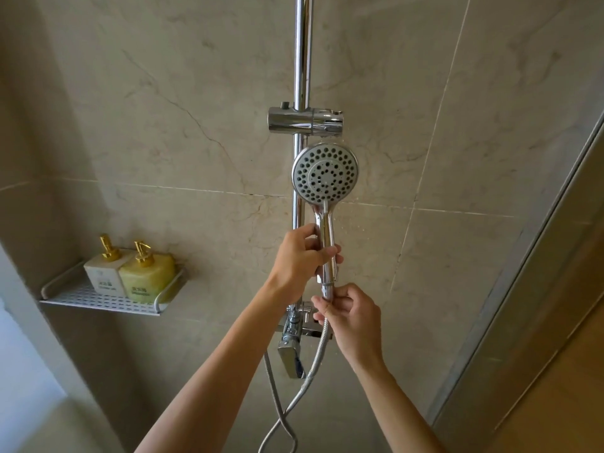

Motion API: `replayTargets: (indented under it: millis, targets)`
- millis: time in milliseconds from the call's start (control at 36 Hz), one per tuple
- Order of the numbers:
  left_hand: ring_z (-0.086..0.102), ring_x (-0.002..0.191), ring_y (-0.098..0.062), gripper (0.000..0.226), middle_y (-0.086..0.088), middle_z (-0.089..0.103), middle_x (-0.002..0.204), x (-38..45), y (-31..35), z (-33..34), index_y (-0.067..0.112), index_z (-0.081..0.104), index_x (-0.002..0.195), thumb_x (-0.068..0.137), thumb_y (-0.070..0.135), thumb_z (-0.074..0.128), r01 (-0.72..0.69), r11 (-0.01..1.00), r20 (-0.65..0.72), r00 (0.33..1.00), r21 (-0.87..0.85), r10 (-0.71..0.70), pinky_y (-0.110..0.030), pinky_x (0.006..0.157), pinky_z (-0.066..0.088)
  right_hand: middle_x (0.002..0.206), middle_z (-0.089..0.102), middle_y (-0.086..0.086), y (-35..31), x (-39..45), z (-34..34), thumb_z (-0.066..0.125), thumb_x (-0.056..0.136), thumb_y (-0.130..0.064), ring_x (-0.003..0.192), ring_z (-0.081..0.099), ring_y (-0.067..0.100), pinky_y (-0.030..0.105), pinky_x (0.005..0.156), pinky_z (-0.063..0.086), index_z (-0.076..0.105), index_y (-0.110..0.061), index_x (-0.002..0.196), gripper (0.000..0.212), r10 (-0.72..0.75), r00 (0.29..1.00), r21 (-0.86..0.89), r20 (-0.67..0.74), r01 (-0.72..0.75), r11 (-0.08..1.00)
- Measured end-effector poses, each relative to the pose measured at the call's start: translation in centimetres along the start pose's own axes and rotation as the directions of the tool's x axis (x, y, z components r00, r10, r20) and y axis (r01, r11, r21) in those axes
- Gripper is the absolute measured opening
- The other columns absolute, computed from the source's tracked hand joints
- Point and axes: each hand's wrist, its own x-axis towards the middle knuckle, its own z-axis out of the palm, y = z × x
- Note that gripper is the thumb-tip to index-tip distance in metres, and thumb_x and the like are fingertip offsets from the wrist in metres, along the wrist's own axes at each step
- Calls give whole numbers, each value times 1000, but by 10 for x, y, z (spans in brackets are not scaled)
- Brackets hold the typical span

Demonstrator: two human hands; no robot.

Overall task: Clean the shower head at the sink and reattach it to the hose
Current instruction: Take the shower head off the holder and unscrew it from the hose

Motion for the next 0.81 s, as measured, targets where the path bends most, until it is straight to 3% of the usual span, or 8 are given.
replayTargets:
  millis: [111, 222, 333, 417, 528, 583, 667, 806]
  targets:
    - [73, 88, -36, 9, -17, 72, 88, -4, 3, -1, -1, 58, 92, 88, -8, 62, 2, 1000, 13, 1000, -24, -2, -63, 83, 53, 77, 76, 5, -1, 0, -3, 82, 80, -14, 67, 74, 21, 32, 68, 61, 64, -6, 89, 22, 30, 999, 50, 40, -32, 998]
    - [73, 85, -31, 8, -14, 72, 86, -7, 5, -5, -5, 58, 95, 89, -9, 61, 4, 998, 6, 1000, -61, -4, -65, 84, 51, 90, 74, 18, -4, 3, -14, 75, 86, -19, 76, 69, 28, 39, 79, 56, 57, 0, 102, 31, 122, 951, 274, 283, -202, 940]
    - [72, 84, -30, 12, -16, 70, 88, -7, 8, -8, -7, 56, 101, 90, -11, 57, 30, 994, 5, 1000, -107, -29, -66, 85, 53, 98, 68, 27, -1, 7, -22, 58, 96, -18, 82, 61, 33, 41, 80, 51, 58, -3, 101, 16, 145, 894, 452, 423, -347, 822]
    - [72, 84, -31, 13, -18, 69, 90, -8, 9, -9, -6, 56, 101, 90, -11, 57, 41, 991, 10, 999, -131, -40, -65, 86, 53, 98, 64, 27, 0, 12, -23, 55, 98, -13, 82, 58, 32, 40, 79, 50, 59, -3, 106, 14, 117, 858, 484, 501, -389, 784]
    - [73, 86, -32, 13, -19, 70, 89, -8, 9, -10, -6, 57, 102, 90, -12, 57, 55, 988, 24, 998, -143, -52, -66, 85, 53, 114, 63, 27, -8, 19, -23, 50, 100, -15, 89, 61, 29, 45, 85, 48, 52, 8, 128, 36, 89, 764, 442, 639, -460, 770]
    - [73, 86, -32, 13, -19, 70, 89, -8, 10, -10, -6, 57, 101, 89, -13, 57, 56, 989, 25, 998, -140, -53, -67, 86, 53, 108, 66, 24, -10, 21, -24, 52, 99, -17, 90, 62, 30, 47, 91, 48, 52, 11, 130, 41, 98, 740, 420, 665, -480, 771]
    - [73, 85, -31, 14, -17, 70, 87, -8, 12, -11, -7, 57, 102, 89, -13, 57, 51, 989, 20, 999, -135, -49, -68, 86, 52, 87, 62, 16, -12, 22, -23, 55, 97, -14, 78, 58, 26, 42, 85, 50, 59, 9, 118, 31, 111, 768, 390, 630, -437, 811]
    - [73, 84, -29, 13, -17, 71, 87, -10, 14, -13, -5, 58, 100, 89, -13, 57, 32, 994, 8, 999, -107, -32, -67, 87, 51, 78, 65, 14, -12, 18, -10, 69, 89, -5, 69, 59, 24, 36, 72, 51, 56, 1, 99, 17, 119, 896, 320, 428, -273, 907]
